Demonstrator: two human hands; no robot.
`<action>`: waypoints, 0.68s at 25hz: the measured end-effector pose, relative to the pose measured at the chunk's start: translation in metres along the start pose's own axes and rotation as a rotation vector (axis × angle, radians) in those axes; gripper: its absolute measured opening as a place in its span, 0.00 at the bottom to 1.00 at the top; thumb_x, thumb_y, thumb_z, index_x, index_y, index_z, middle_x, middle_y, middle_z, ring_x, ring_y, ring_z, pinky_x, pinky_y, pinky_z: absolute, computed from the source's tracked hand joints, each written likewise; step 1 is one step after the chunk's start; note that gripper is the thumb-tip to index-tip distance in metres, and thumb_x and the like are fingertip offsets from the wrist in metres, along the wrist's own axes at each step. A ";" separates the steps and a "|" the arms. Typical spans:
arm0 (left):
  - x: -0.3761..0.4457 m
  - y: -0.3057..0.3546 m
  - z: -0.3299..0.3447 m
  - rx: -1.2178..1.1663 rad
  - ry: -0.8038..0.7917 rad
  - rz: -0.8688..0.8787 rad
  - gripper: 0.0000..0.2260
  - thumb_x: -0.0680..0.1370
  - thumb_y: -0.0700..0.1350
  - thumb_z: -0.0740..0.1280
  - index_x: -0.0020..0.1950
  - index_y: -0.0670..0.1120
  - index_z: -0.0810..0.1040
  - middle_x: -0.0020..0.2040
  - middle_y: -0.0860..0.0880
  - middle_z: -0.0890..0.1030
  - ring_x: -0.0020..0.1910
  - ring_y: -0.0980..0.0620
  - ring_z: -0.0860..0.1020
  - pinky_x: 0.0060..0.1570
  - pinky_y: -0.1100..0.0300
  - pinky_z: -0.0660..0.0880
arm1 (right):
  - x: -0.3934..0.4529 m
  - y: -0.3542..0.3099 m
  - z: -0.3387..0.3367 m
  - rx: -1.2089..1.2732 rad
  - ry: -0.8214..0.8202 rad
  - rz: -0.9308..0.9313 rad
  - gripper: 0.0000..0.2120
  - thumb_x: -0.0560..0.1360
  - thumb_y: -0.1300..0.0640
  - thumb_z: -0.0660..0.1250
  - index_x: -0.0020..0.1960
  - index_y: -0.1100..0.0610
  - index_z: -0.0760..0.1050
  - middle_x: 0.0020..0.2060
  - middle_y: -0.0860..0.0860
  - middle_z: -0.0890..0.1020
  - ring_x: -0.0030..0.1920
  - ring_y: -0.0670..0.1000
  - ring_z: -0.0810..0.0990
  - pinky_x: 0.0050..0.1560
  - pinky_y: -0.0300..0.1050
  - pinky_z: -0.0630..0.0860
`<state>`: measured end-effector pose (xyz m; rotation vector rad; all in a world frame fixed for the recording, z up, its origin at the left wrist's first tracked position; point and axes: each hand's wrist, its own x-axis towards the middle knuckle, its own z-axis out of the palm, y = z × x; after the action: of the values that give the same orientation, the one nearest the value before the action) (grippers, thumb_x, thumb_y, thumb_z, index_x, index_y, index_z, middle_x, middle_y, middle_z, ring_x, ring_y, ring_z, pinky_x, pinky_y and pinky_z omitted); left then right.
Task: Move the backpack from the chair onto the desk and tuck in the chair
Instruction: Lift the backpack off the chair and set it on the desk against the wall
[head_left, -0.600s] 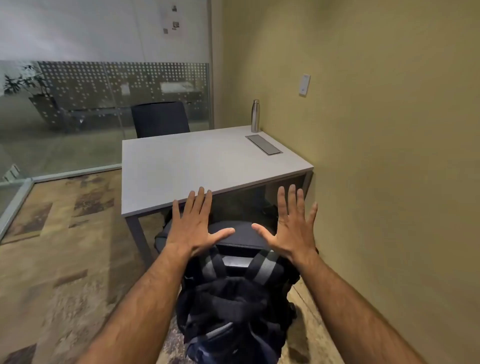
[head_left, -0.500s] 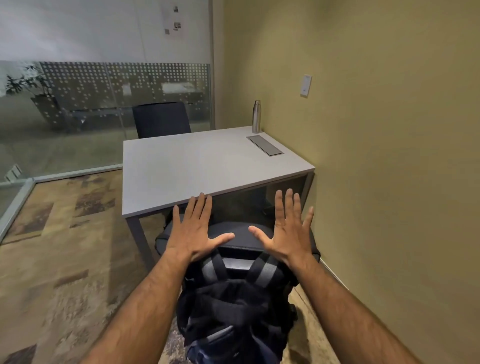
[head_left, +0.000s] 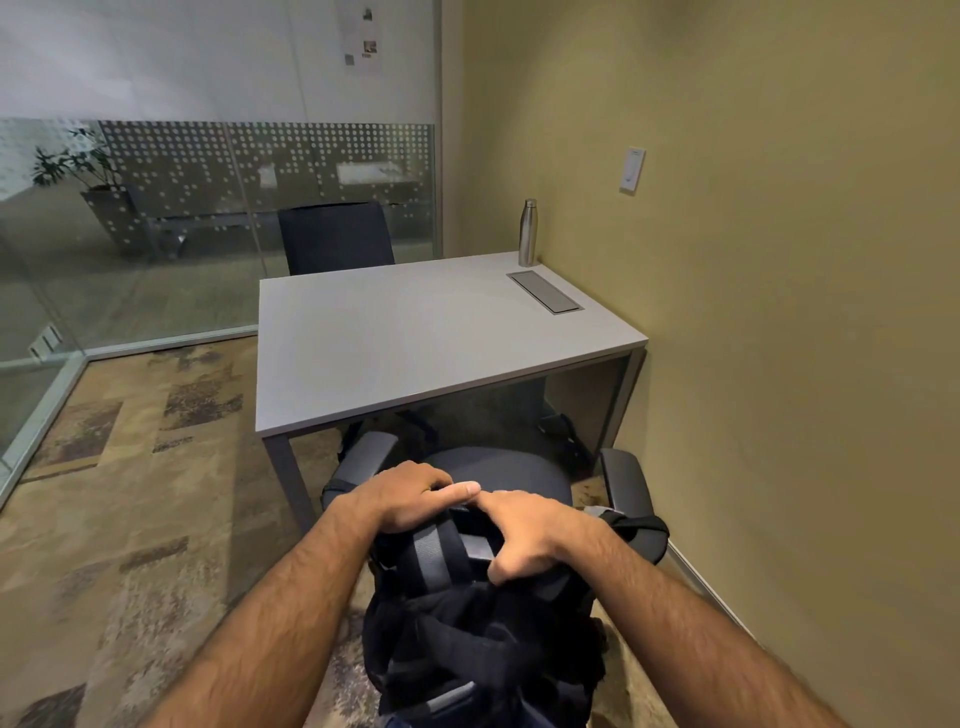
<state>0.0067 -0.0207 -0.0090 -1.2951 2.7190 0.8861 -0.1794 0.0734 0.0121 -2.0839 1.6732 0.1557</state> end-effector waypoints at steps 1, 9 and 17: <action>0.002 0.000 -0.002 0.006 -0.009 0.011 0.37 0.72 0.78 0.49 0.50 0.51 0.83 0.46 0.49 0.85 0.47 0.49 0.81 0.54 0.45 0.77 | 0.000 -0.005 0.000 -0.035 0.004 0.013 0.42 0.67 0.49 0.75 0.78 0.51 0.62 0.65 0.56 0.79 0.63 0.60 0.79 0.63 0.59 0.79; 0.007 -0.024 -0.022 0.309 0.060 0.231 0.35 0.76 0.76 0.47 0.37 0.47 0.74 0.37 0.49 0.80 0.41 0.47 0.77 0.47 0.44 0.75 | -0.009 -0.015 0.030 -0.138 0.188 0.089 0.26 0.69 0.51 0.72 0.65 0.52 0.69 0.60 0.53 0.81 0.59 0.61 0.81 0.57 0.59 0.80; 0.015 -0.050 -0.040 0.523 -0.004 0.108 0.31 0.78 0.73 0.46 0.38 0.51 0.75 0.39 0.53 0.77 0.52 0.50 0.70 0.56 0.47 0.67 | -0.011 -0.016 0.031 -0.145 0.177 0.127 0.26 0.69 0.53 0.69 0.66 0.51 0.69 0.61 0.53 0.81 0.60 0.61 0.80 0.60 0.59 0.79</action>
<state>0.0419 -0.0756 -0.0035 -1.0401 2.7598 0.1464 -0.1613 0.0984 -0.0073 -2.1501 1.9536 0.1396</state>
